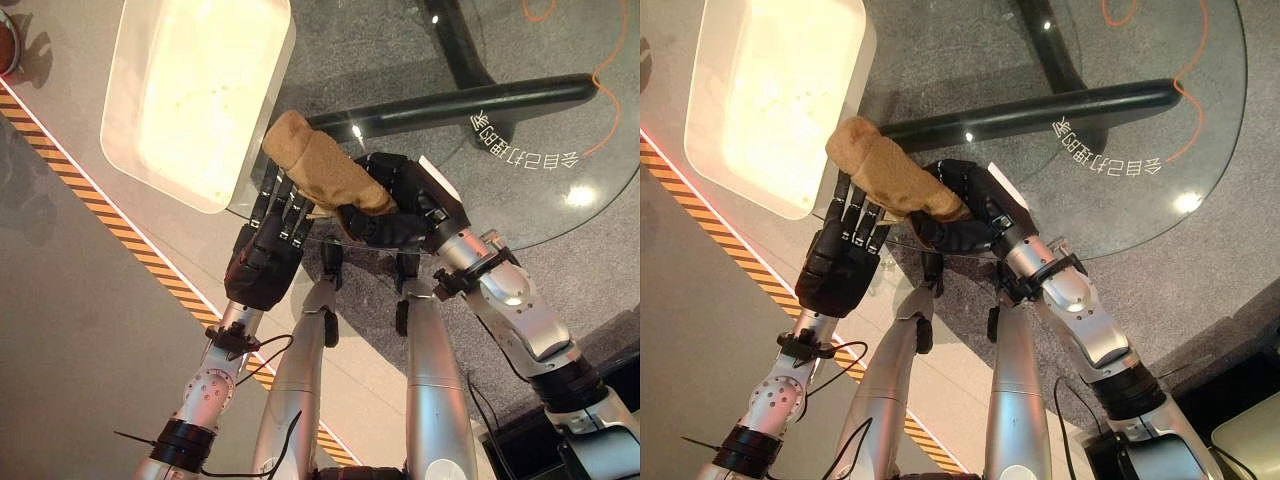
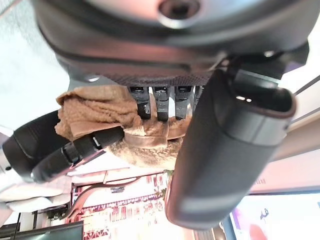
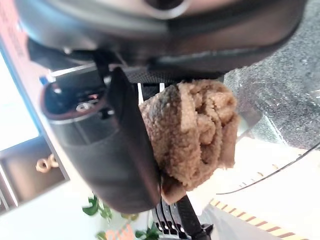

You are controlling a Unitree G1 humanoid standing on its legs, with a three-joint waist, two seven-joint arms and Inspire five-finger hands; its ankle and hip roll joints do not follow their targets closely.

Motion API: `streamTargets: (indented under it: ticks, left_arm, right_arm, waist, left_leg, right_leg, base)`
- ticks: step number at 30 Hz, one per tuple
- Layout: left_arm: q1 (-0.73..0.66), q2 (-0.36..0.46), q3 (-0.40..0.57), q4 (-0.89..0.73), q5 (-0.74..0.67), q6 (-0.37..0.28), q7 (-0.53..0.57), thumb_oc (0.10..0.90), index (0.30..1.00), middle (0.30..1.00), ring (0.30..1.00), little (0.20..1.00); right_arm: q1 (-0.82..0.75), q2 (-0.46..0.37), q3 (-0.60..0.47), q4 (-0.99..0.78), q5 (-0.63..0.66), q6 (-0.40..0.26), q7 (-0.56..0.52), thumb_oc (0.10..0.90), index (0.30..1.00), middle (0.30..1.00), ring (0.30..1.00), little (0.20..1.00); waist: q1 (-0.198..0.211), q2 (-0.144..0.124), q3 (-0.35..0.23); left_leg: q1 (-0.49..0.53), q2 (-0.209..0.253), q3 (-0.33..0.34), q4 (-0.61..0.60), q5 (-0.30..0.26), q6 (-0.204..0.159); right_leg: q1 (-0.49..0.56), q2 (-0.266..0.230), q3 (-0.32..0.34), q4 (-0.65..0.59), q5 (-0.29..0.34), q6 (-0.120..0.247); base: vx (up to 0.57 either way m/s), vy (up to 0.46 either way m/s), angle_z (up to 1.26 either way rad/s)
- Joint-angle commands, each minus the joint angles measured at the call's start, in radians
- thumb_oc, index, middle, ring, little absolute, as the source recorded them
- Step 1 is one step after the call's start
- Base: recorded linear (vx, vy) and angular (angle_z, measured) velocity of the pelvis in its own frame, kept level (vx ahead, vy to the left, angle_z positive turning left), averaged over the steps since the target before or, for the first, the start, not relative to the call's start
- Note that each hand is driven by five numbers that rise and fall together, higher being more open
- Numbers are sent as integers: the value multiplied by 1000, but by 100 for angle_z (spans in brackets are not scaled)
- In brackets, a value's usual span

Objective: Wipe the table with a cloth and put it in the basket.

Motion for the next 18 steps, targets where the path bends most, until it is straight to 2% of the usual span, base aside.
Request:
streamTargets:
  ticks: [1, 3, 4, 5, 6, 11, 18]
  left_arm:
    - [-37, 6, -10, -107, 36, -31, -34, 800, 900, 900, 900, 900]
    - [-41, 8, -13, -102, 40, -41, -30, 800, 900, 900, 900, 900]
    - [-30, 8, -19, -99, 40, -44, -30, 800, 900, 900, 900, 900]
    - [-32, 9, -21, -96, 40, -47, -26, 800, 900, 900, 900, 900]
    - [-45, 11, -20, -99, 39, -54, -15, 800, 900, 900, 900, 900]
    - [-57, 1, -45, -94, 41, -76, 5, 800, 900, 900, 900, 900]
    - [-71, -23, -71, -86, 49, -75, -1, 800, 900, 900, 900, 900]
  right_arm:
    - [-84, -9, 153, -204, -136, -26, 72, 100, 300, 300, 300, 200]
    - [-102, -35, 183, -167, -195, -9, 40, 100, 300, 300, 300, 200]
    - [-94, -43, 193, -158, -205, -4, 32, 100, 300, 300, 300, 200]
    - [-100, -52, 203, -147, -223, 7, 23, 100, 300, 300, 300, 200]
    - [-121, -60, 216, -147, -261, 36, 6, 100, 300, 300, 300, 200]
    - [-171, -81, 291, -113, -400, 106, -81, 100, 300, 300, 300, 200]
    - [-247, -68, 378, -81, -430, 155, -127, 100, 300, 300, 300, 200]
  waist:
    - [-21, 45, -18]
    - [-18, 46, -18]
    - [-18, 45, -18]
    - [-17, 45, -18]
    - [-15, 47, -18]
    - [-13, 47, -18]
    - [-7, 61, -18]
  left_leg:
    - [-12, 37, -23, 41, -28, -18]
    - [-10, 36, -23, 35, -27, -18]
    - [18, 35, -27, 38, -55, -22]
    - [17, 34, -28, 38, -55, -23]
    - [-12, 33, -24, 34, -26, -20]
    - [-11, 28, -24, 25, -23, -23]
    - [-6, 21, -24, 20, -22, -27]
  right_leg:
    - [-15, -19, 19, -122, 134, 35]
    - [-15, -19, 17, -125, 133, 36]
    - [10, -19, 18, -116, 103, 41]
    - [10, -19, 17, -116, 102, 40]
    - [-17, -18, 14, -124, 130, 35]
    - [-14, -12, 12, -138, 130, 34]
    - [-8, -7, 17, -147, 125, 30]
  base:
    - [-70, -5, 11]
    - [-16, 0, 9]
    - [40, 3, 1]
    - [0, 0, 0]
    - [-65, 7, -1]
    - [-13, 1, 0]
    - [0, 0, 0]
